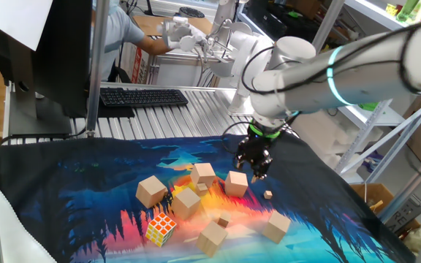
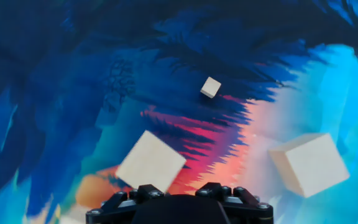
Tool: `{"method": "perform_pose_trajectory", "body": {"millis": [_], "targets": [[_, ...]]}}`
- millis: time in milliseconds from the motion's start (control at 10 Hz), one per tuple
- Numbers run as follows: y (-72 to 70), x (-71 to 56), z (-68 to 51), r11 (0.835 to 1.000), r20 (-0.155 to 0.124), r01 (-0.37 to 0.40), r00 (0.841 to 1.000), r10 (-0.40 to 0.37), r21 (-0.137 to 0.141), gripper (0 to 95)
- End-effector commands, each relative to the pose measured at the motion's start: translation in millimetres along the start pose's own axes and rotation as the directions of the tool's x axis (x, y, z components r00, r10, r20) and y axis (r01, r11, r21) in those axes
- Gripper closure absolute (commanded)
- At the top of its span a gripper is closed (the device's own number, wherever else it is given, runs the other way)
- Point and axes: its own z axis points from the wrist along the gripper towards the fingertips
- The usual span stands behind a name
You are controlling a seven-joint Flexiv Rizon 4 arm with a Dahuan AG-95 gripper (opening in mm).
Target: Stack the blocks into a pyramid shape
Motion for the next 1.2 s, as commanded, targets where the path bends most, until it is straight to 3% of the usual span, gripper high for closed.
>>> {"method": "perform_pose_trajectory", "body": {"millis": [100, 200, 300, 600, 700, 800, 900, 1200], "targets": [[14.6, -9.1, 5.4, 0.987, -0.018, -0.158, 0.987, 0.158, 0.029, 38.0], [17.2, -10.5, 9.2, 0.981, -0.009, -0.192, 0.981, 0.192, 0.03, 38.0], [18.9, -11.7, 11.6, 0.975, -0.008, -0.22, 0.975, 0.22, 0.032, 19.0], [23.8, -13.5, 18.2, 0.958, 0.007, -0.284, 0.959, 0.284, 0.032, 19.0], [25.5, -14.1, 23.4, 0.951, 0.006, -0.307, 0.952, 0.306, 0.031, 0.0], [25.7, -13.9, 25.0, 0.95, 0.007, -0.311, 0.95, 0.311, 0.03, 0.0], [25.6, -11.0, 34.7, 0.945, 0.017, -0.327, 0.945, 0.327, 0.027, 0.0], [26.2, -9.2, 36.0, 0.938, -0.004, -0.344, 0.939, 0.344, 0.041, 0.0]]}}
